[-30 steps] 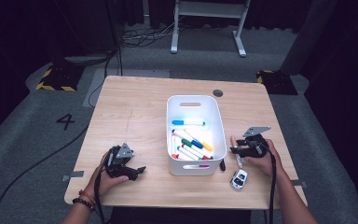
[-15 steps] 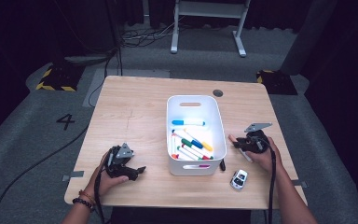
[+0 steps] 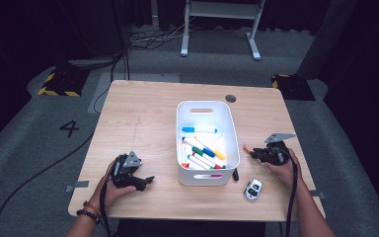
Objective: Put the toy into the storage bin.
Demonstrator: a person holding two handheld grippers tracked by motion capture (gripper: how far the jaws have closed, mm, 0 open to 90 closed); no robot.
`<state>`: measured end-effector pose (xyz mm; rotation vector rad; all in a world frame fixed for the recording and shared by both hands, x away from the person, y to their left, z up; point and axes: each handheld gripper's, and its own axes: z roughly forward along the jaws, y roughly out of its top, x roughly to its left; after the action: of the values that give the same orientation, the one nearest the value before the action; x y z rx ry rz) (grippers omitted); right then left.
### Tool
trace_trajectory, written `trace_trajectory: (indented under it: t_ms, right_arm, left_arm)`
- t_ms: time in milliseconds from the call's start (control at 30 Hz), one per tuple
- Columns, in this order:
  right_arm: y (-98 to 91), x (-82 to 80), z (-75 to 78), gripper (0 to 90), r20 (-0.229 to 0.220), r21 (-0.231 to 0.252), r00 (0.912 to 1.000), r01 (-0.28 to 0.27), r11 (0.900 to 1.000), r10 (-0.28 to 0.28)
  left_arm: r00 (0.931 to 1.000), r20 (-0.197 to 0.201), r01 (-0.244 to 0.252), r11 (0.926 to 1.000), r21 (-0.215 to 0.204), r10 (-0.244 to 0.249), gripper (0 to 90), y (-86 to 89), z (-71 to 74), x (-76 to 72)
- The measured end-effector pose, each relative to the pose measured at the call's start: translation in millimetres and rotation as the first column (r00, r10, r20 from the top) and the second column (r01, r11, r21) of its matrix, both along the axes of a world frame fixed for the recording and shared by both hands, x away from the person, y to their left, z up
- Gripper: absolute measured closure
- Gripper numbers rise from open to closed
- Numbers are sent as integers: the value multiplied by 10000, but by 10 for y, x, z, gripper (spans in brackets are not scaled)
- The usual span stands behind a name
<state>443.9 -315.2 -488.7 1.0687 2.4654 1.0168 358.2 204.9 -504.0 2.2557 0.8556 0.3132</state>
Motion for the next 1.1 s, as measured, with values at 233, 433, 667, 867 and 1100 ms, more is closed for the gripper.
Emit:
trace_trajectory:
  t_ms: [233, 433, 667, 867, 1100]
  right_arm:
    - [-137, -146, 190, 746, 670, 1143, 9974, 201, 9932, -279]
    - [-111, -260, 499, 746, 1410, 1573, 9898, -408, 9867, 185]
    - [14, -301, 854, 746, 1844, 1636, 9783, -1256, 9785, 947]
    - [140, -305, 1128, 746, 2187, 1613, 9647, -1838, 9696, 1465]
    - [318, -308, 1311, 745, 2398, 1368, 9538, -2177, 9664, 1810]
  left_arm:
    - [10000, 0, 1, 10000, 5, -1, 154, 0, 0, 0]
    - [10000, 2, 3, 10000, -2, -3, 154, 0, 0, 1]
    - [10000, 0, -4, 10000, -16, 4, 154, -1, -1, 0]
    - [10000, -1, 2, 10000, -7, -2, 154, 0, 0, 1]
    - [10000, 2, 2, 10000, -4, -2, 154, 0, 0, 0]
